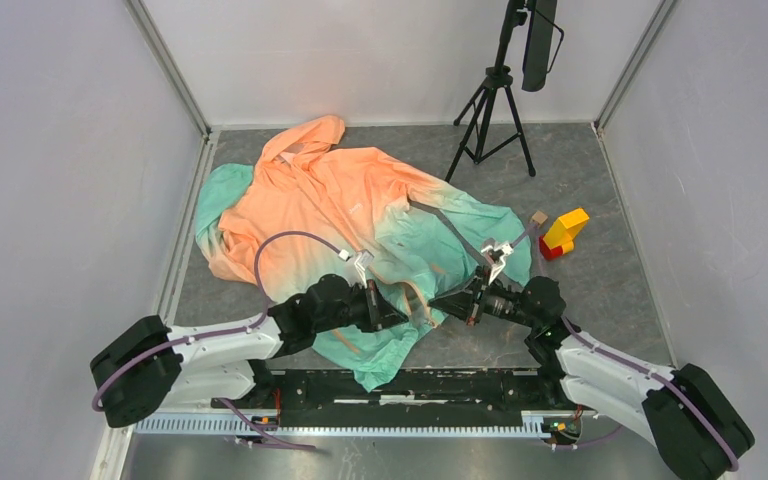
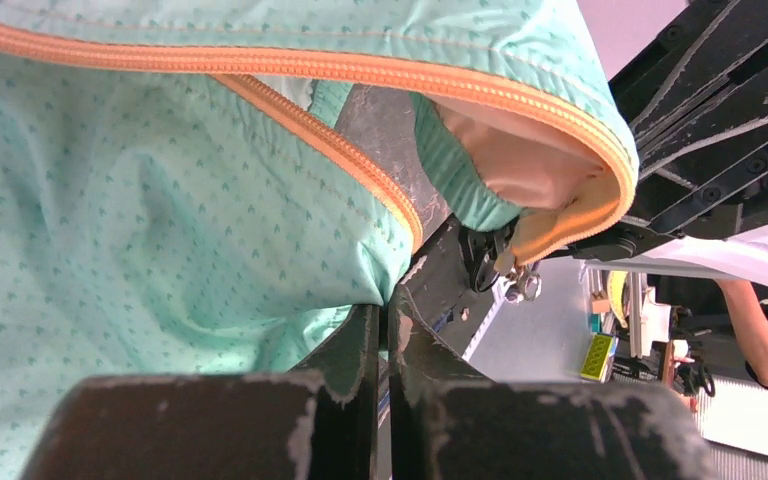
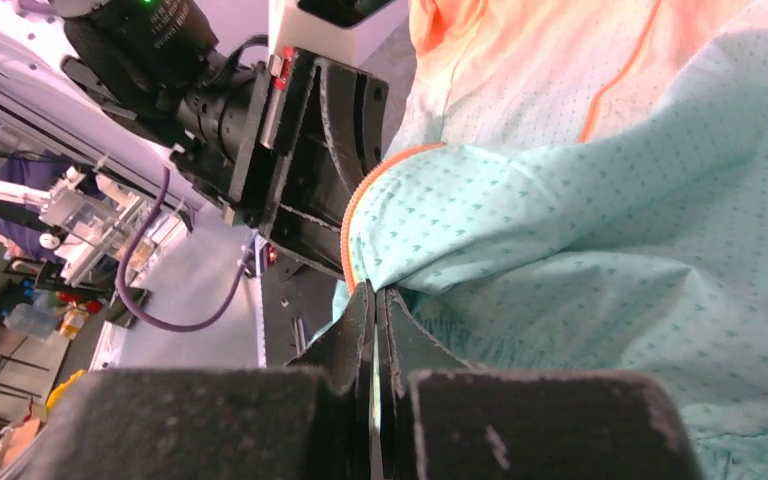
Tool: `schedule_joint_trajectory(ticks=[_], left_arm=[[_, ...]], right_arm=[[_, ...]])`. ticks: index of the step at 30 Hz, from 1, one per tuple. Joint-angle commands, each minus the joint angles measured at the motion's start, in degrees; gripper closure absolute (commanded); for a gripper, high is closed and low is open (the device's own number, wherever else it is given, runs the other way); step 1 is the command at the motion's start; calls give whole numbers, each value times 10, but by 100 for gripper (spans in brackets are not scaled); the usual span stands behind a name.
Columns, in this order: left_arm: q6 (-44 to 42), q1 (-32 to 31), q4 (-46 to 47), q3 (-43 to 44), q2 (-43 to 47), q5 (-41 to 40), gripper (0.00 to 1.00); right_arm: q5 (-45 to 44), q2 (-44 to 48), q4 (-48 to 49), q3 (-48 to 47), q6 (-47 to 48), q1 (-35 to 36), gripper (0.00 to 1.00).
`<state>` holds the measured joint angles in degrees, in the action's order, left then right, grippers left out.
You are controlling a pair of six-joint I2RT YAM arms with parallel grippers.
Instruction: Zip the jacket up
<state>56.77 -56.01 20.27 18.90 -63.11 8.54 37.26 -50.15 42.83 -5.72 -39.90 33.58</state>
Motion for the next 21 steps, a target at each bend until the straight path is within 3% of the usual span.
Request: schedule_joint_trajectory(ticks=[1, 3, 6, 9, 13, 21], left_arm=[[-30, -1, 56, 6, -8, -3, 98], [-30, -2, 62, 17, -15, 12, 98], [-30, -2, 66, 30, -26, 27, 98], [-26, -3, 73, 41, -38, 37, 98], [-18, -7, 94, 44, -47, 41, 98], [-7, -29, 95, 47, -49, 48, 98]], right_arm=[[-16, -26, 141, 6, -48, 4, 100], [-75, -27, 30, -25, -2, 20, 100], [-90, -48, 59, -28, -28, 39, 100], [-164, -76, -3, -50, -44, 69, 100], [-209, -139, -1, -55, -75, 105, 100], [-304, -139, -36, -61, -101, 103, 100]])
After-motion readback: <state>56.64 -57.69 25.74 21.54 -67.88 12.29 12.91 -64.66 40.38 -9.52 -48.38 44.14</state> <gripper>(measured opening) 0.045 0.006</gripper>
